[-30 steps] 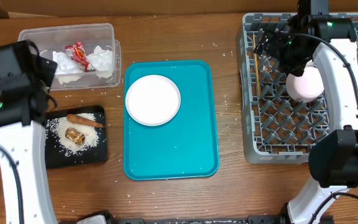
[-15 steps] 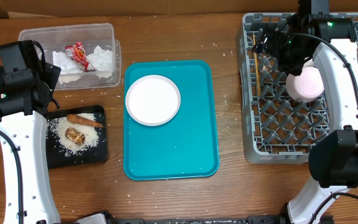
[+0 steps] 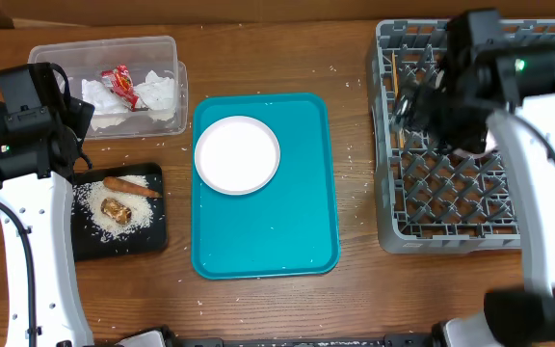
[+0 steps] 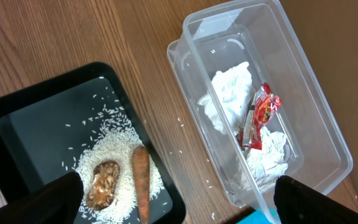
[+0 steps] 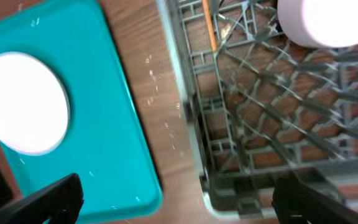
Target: Sort waste into correct bins and load items into the dishwasher
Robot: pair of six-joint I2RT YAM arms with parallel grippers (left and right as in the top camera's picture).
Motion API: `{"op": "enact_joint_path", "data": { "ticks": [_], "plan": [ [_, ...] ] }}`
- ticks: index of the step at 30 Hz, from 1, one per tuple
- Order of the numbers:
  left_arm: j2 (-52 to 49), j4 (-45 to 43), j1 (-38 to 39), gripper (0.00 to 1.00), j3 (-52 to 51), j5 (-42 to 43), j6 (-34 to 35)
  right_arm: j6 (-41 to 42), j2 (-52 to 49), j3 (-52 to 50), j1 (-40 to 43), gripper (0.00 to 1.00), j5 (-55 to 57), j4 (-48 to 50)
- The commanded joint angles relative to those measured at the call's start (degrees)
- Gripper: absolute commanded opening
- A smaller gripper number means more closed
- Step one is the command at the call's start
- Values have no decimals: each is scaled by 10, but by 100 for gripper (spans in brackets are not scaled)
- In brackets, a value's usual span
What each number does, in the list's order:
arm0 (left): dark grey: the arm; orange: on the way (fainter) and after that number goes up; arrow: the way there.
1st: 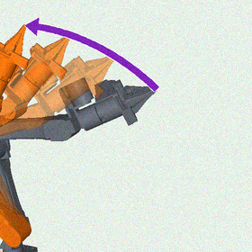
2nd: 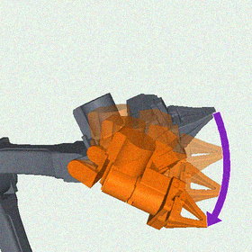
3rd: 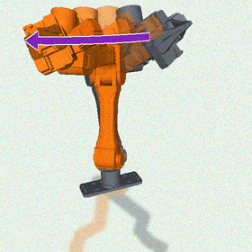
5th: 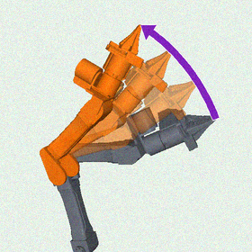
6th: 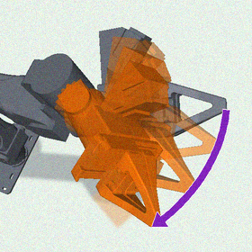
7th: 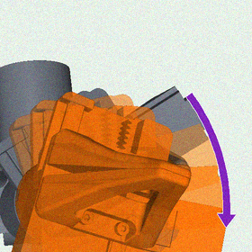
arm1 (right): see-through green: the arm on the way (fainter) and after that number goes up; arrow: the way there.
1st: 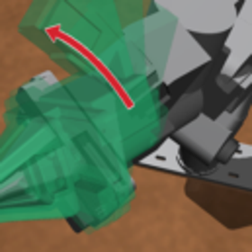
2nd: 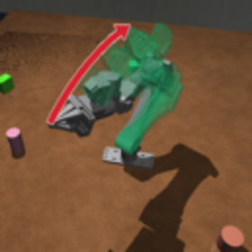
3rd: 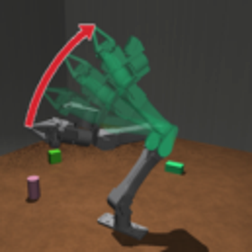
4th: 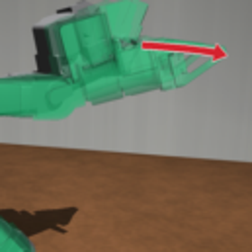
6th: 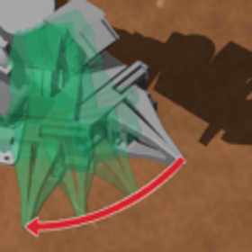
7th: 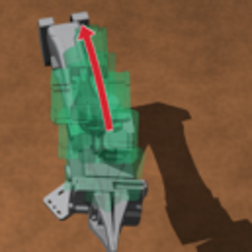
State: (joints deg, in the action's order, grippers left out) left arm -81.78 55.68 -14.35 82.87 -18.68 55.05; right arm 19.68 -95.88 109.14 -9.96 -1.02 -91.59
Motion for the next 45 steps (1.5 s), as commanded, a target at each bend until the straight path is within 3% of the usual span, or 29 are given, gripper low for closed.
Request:
{"op": "enact_joint_path", "data": {
  "ticks": [1, 9, 20, 26, 37, 41, 45],
  "plan": [
    [-5, 0, -3, 100, -2, -10, -6, 15, 30, -12, -54, 100, 79, -19],
    [-5, 0, -3, 100, -2, -10, -6, 20, 29, -12, -109, 100, 67, -55],
    [-5, 0, -3, 100, -2, -10, -6, 33, 47, -11, -69, 100, 49, -54],
    [-5, 0, -3, 100, -2, -10, -6, 9, 149, -11, 24, 100, -9, -54],
    [-5, 0, -3, 100, -2, -10, -6, -116, 257, -16, 30, 100, -9, -45],
    [-5, 0, -3, 100, -2, -10, -7, -123, 318, -56, 30, 100, -13, -3],
    [-5, 0, -3, 100, -2, -10, -6, -123, 410, -160, 30, 100, -23, 56]
  ]
}}
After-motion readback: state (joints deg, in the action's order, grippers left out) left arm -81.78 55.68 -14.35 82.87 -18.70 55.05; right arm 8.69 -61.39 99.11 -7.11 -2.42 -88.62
